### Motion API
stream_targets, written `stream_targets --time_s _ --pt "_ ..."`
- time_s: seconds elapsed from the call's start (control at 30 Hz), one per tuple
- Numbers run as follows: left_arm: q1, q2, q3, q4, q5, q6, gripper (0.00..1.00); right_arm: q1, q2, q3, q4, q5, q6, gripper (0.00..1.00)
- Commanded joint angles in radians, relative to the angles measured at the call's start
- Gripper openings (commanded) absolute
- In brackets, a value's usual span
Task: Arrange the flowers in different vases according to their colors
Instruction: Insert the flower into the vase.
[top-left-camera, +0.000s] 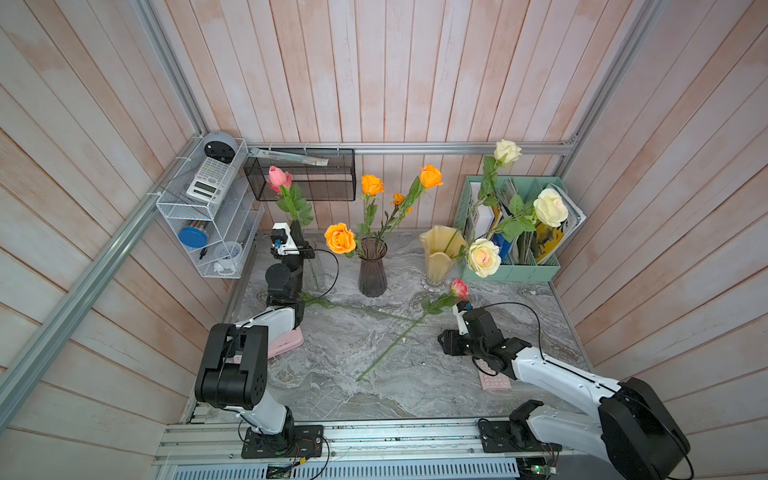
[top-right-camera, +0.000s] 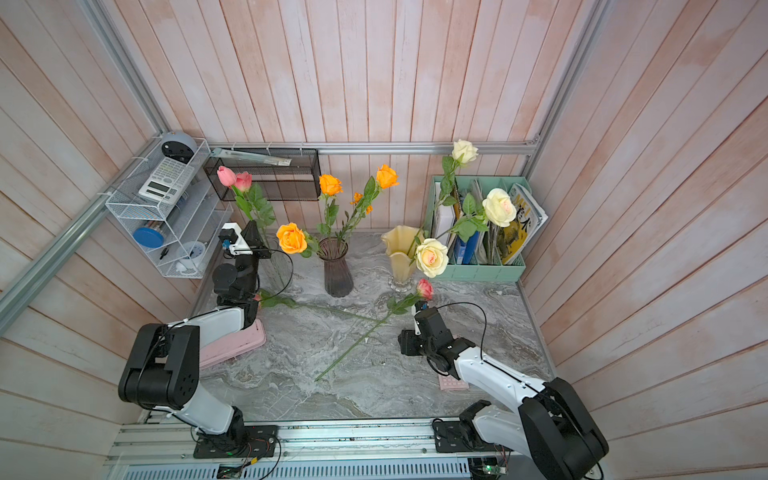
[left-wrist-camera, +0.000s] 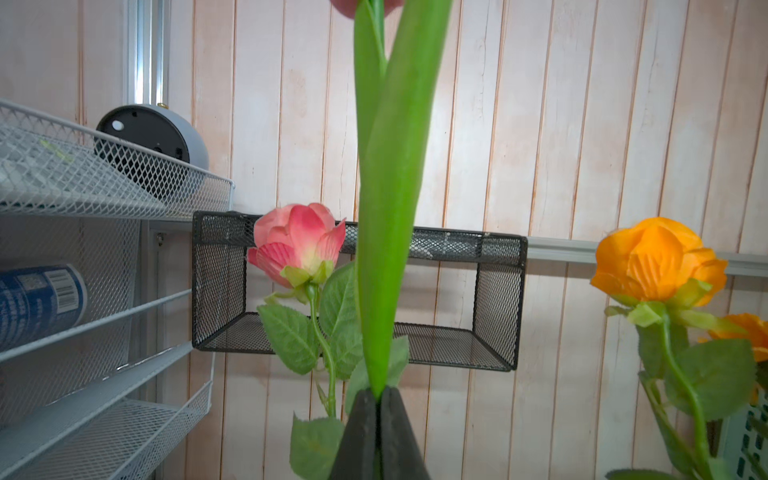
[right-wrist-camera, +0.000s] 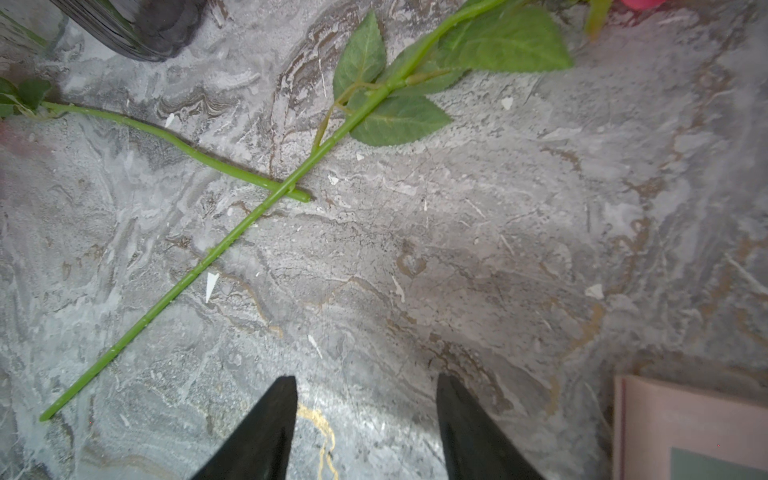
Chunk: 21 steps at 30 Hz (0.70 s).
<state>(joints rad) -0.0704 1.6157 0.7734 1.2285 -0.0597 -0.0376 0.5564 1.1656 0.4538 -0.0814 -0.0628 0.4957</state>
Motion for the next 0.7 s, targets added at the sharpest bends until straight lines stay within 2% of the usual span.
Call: stream_targets --time_s 0.0,0.13,0.33,0.43,0.57,0.63,0.67 --pt "0.006 0.015 -0.027 0.050 -0.006 0.005 0.00 -0.005 0.012 0.028 0.002 -0.020 -0.005 0.60" --pt "0.004 0.015 -0.048 0.052 -0.002 -0.005 0.05 -0.005 0.010 0.036 -0.014 -0.033 -0.002 0.60" --pt "0.000 -0.008 -0.064 0.012 0.012 -0.024 0.25 -0.005 -0.013 0.036 -0.034 -0.039 -0.002 0.60" --pt "-0.005 -0.026 -0.069 -0.013 0.021 -0.030 0.31 -0.004 -0.033 0.032 -0.045 -0.041 0.000 0.60" --pt "-0.006 -0.079 -0.075 -0.075 0.031 -0.037 0.34 -0.004 -0.069 0.021 -0.052 -0.054 0.006 0.60" --pt "-0.008 -0.113 -0.088 -0.111 0.037 -0.039 0.40 -0.005 -0.094 0.010 -0.055 -0.055 0.010 0.60" --pt "-0.010 -0.137 -0.094 -0.129 0.034 -0.040 0.47 -0.005 -0.109 0.004 -0.055 -0.057 0.013 0.60"
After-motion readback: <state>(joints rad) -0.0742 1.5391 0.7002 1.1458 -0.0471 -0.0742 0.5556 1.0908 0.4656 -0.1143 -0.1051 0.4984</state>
